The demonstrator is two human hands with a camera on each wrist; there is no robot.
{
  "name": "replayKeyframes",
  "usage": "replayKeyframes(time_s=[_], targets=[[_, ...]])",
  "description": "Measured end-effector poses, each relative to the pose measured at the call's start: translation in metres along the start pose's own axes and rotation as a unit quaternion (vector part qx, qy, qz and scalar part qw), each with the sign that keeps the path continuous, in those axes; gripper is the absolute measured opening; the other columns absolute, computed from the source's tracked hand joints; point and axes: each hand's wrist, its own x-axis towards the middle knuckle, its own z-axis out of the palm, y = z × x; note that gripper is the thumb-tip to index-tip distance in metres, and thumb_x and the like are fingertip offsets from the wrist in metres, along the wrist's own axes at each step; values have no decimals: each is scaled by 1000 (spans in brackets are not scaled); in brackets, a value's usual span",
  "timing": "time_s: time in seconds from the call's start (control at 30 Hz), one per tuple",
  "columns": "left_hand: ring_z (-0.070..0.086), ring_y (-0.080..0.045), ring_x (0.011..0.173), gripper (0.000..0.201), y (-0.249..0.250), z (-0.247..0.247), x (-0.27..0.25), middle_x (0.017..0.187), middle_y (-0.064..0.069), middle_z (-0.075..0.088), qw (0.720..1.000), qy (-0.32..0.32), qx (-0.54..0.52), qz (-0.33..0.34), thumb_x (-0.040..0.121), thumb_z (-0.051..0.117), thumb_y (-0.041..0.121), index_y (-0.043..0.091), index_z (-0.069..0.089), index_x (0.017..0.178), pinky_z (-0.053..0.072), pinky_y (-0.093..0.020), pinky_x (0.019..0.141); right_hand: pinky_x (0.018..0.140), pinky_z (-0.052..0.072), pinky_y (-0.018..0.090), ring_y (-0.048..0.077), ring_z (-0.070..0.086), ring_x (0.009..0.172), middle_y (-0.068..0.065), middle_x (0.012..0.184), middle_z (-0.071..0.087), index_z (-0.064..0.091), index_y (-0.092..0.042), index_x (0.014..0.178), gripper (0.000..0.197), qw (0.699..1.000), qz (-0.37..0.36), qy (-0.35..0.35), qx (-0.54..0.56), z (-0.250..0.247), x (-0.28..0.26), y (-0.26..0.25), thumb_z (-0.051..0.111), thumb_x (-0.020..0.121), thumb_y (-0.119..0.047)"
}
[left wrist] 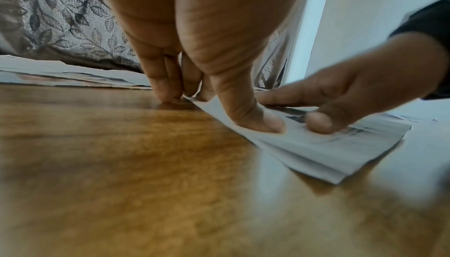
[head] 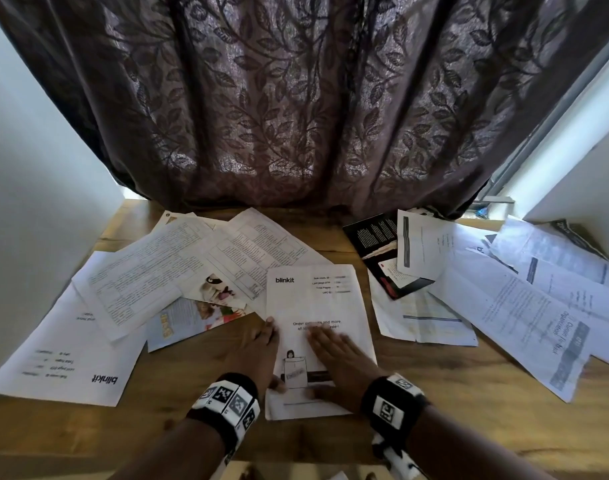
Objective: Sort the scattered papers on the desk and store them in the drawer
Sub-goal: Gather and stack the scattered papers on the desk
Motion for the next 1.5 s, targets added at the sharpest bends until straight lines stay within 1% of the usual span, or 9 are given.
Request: replayKeyframes(time_s=[0.17,0.3,0.5,0.73,0.93,1.07,1.3,1.37,1.5], targets=[[0,-29,150,117,6,-10,-4,163,-9,-11,1000,-22,19,-10,78,74,49,6,-3,154,10,-36,123,122,-10,42,10,-30,146,-19,155,-38,-33,-35,148,116,997,74,3,-7,3,-40,63,32,73,-95],[2,-35,149,130,37,-23,-7,163,-13,-5,995,-22,97,-23,66,75,64,5,1,154,6,-51,121,122,-10,46,9,-30,146,-23,151,-42,-36,-39,146,115,997,74,-12,-1,5,-45,69,31,71,-97],[-10,-29,150,134,115,-3,9,162,-6,-19,985,-40,26,167,66,76,63,14,-13,154,1,-46,123,120,-12,44,11,-32,144,-19,147,-45,-36,-35,143,114,996,86,-27,-12,3,-45,65,26,70,-97],[-39,-24,139,154,49,-11,9,148,0,-48,986,-64,55,142,53,68,84,18,-40,142,-21,-42,115,116,-16,41,11,-33,144,-18,151,-42,-36,-37,145,118,997,73,-22,-2,2,-45,68,32,70,-98],[-34,-22,141,160,-18,-38,7,148,2,-46,993,-88,57,55,45,73,81,23,-42,140,-16,-42,118,117,-17,44,12,-35,143,-20,149,-45,-37,-38,145,128,997,71,-28,7,3,-46,69,37,62,-101],[-28,-29,144,160,0,-53,22,153,-6,-38,990,-86,103,50,44,65,89,15,-35,144,-9,-48,121,115,-18,43,12,-35,143,-22,148,-45,-37,-39,145,128,997,71,-29,16,-1,-46,67,40,62,-100],[-29,-27,144,154,86,-35,48,155,-2,-36,972,-82,155,158,50,69,84,18,-30,148,-13,-51,118,115,-16,43,11,-36,141,-22,148,-45,-37,-38,145,132,996,78,-33,12,-4,-47,63,41,59,-101],[-30,-25,145,154,77,-32,55,155,0,-37,976,-74,148,144,49,67,85,19,-31,147,-12,-55,117,114,-18,41,10,-37,140,-23,146,-46,-37,-38,145,132,996,79,-33,11,-4,-48,63,41,59,-102],[-24,-28,147,152,17,-53,63,154,-1,-38,995,-42,85,31,50,59,92,18,-32,147,-8,-55,119,116,-17,43,12,-35,141,-21,150,-44,-38,-39,144,132,996,74,-36,16,-4,-46,65,40,58,-102]])
